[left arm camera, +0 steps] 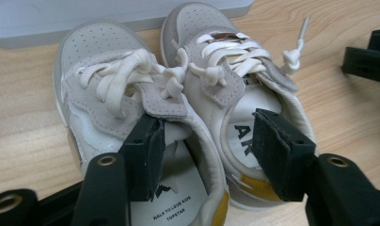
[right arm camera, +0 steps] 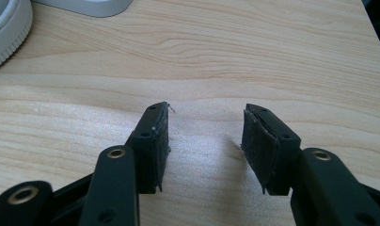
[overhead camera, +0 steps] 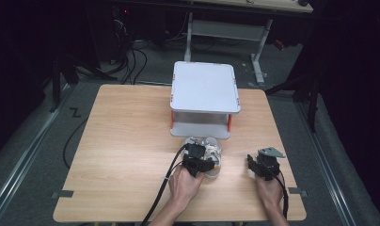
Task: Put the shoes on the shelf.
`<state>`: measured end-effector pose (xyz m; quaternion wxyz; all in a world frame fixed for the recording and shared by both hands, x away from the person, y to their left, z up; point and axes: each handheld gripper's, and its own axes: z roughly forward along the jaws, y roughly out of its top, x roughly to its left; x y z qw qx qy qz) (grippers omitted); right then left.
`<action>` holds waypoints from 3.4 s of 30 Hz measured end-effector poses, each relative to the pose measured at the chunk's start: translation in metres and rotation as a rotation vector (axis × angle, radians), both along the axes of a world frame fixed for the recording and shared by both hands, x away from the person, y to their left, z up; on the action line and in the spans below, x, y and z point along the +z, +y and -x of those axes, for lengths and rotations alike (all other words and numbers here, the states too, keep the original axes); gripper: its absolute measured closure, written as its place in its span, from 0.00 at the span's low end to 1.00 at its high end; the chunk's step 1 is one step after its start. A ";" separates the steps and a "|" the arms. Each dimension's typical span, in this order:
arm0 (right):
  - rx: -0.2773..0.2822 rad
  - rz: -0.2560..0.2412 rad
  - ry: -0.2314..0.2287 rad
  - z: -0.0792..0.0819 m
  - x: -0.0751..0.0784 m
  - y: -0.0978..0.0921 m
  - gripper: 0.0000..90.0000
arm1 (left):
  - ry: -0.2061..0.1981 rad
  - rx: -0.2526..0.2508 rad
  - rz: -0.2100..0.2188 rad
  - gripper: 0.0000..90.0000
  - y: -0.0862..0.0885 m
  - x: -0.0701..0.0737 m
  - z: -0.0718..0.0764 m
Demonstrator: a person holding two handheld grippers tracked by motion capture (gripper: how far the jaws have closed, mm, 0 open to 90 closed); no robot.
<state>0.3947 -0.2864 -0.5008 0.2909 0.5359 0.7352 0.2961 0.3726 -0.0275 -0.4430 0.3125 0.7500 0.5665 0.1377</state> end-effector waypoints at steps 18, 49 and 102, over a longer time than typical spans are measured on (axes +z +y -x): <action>0.004 -0.010 0.004 -0.001 0.000 -0.001 0.56 | -0.022 -0.053 -0.072 0.78 -0.007 -0.011 -0.008; 0.023 -0.082 0.038 -0.006 0.000 -0.007 0.57 | -0.110 -0.131 -0.049 0.90 0.023 0.012 -0.003; 0.334 -0.120 -0.085 -0.103 0.160 0.091 0.79 | -0.140 -0.050 -0.106 0.88 0.027 -0.004 -0.105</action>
